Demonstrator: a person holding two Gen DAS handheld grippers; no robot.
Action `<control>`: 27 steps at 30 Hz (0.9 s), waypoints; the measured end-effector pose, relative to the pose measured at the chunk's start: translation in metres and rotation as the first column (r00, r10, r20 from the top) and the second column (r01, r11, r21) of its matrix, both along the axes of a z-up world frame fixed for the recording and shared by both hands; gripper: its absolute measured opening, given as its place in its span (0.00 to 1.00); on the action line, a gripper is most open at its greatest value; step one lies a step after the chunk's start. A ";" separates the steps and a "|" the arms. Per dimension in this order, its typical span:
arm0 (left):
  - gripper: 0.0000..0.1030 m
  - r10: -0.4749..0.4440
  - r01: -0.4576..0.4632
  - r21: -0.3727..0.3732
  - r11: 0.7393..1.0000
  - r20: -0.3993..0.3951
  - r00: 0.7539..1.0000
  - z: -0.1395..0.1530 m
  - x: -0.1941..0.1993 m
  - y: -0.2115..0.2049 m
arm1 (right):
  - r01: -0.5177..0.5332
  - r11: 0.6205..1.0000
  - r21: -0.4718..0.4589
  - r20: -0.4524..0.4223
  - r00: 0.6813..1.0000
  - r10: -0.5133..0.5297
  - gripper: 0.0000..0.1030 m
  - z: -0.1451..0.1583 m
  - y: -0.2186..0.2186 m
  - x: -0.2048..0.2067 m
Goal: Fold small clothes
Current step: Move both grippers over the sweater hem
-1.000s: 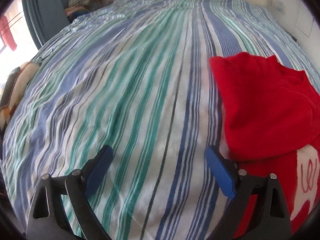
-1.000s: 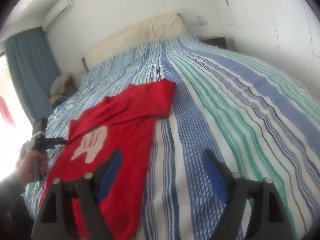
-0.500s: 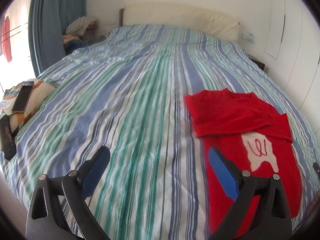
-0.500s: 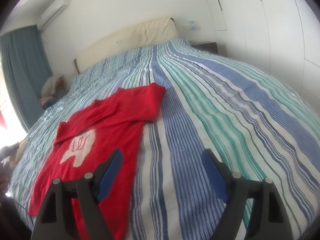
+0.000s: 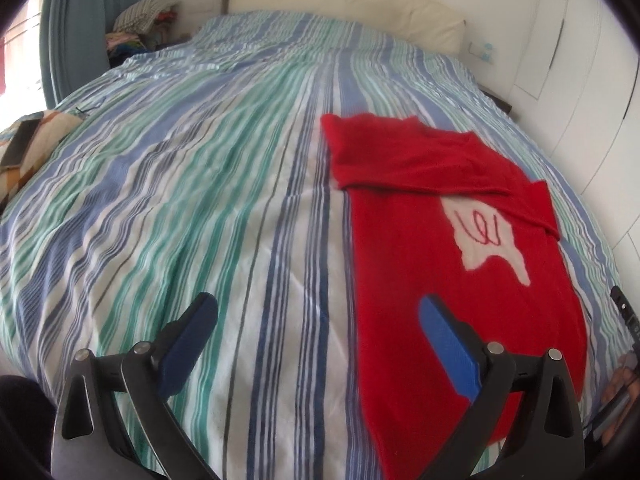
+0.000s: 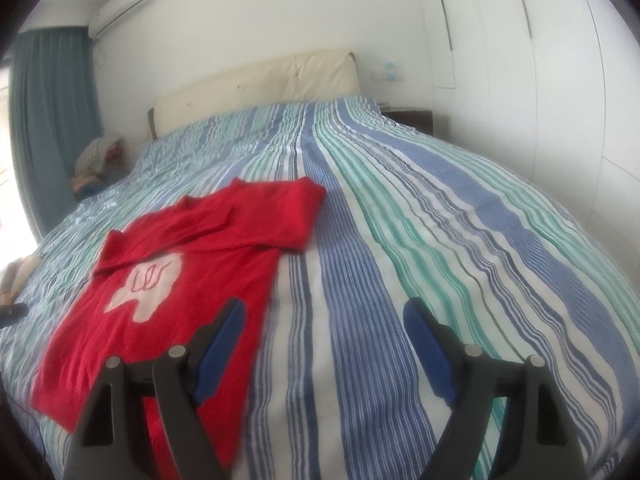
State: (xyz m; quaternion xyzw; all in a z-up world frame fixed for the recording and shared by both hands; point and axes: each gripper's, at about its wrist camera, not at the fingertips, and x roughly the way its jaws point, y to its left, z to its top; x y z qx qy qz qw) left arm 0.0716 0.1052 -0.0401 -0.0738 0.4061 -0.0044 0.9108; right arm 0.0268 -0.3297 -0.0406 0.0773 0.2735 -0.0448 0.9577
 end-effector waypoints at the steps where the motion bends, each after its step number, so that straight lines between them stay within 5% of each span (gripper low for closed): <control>1: 0.98 0.000 0.000 0.008 1.000 -0.001 1.000 0.000 0.000 -0.001 | 0.003 1.000 0.005 -0.001 1.000 -0.003 0.78 -0.001 -0.001 0.000; 27: 0.98 0.015 -0.012 0.129 0.992 -0.018 1.000 -0.005 -0.004 -0.011 | -0.003 1.000 0.008 -0.012 1.000 0.003 0.78 -0.005 0.000 0.004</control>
